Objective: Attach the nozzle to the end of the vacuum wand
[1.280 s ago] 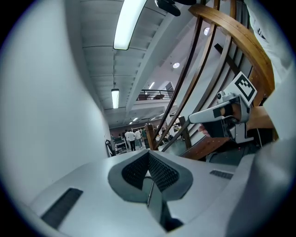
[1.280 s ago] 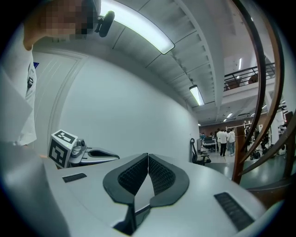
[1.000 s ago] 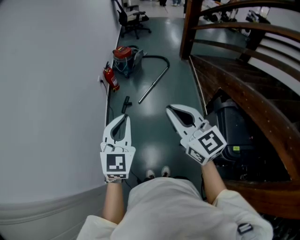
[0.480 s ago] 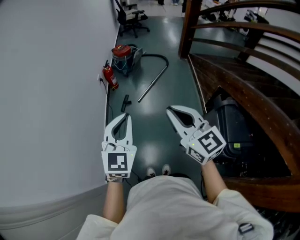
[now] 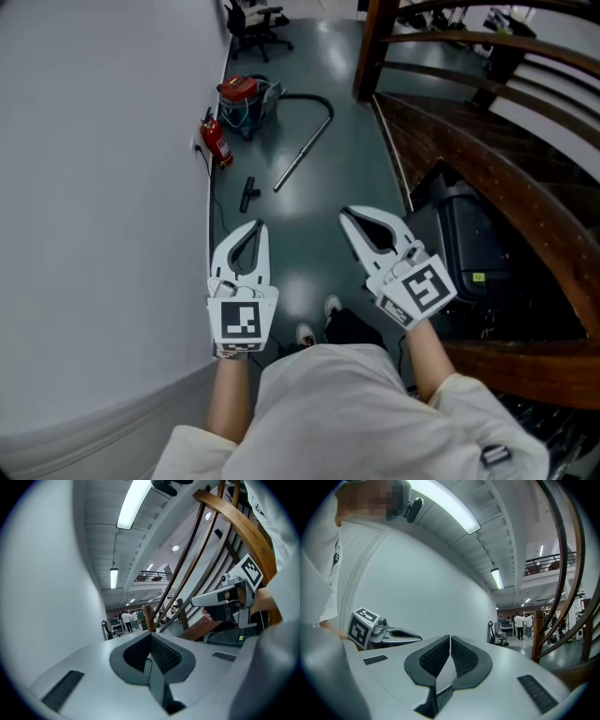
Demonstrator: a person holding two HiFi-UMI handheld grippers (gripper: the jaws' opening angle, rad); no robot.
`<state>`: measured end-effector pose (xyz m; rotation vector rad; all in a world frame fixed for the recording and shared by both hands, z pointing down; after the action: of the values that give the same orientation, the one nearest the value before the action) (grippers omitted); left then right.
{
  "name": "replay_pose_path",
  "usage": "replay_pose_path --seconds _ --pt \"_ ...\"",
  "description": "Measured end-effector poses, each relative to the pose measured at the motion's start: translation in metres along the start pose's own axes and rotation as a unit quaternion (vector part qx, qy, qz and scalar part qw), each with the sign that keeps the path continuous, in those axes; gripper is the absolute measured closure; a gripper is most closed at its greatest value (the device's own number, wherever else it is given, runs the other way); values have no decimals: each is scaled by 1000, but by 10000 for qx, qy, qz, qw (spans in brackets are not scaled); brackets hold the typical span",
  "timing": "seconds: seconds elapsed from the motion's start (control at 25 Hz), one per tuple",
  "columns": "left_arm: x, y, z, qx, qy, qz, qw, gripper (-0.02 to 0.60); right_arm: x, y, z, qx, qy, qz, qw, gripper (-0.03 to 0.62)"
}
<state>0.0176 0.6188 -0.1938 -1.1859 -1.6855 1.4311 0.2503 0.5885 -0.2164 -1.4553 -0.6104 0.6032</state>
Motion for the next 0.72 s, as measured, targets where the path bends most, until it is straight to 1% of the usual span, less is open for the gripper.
replay_pose_path --seconds 0.24,0.4,0.52,0.72 --pt "-22 -6 13 -63 -50 2 10000 583 -22 -7 -12 59 -60 -38 10000 566" --pt "-44 -9 20 -178 -114 -33 9998 583 -41 -13 -27 145 -47 -125 9998 566" --pt "-68 -11 24 -206 -88 9 9997 583 -58 -17 -44 268 -9 -270 9993 566" --pt "-116 -13 39 -164 11 48 9999 583 -95 -26 -81 312 134 -200 9992 566"
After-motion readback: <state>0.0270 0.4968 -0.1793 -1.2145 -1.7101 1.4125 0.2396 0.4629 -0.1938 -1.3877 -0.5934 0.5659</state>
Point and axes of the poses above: the fingertips, and each gripper's own axes: x backward along the fingers, z to its left, y out of its top, the point moved 10 cm from there along x, backward along the fingers, and after that the axes turned 3 degrees about -y, right-handed, at the moved point
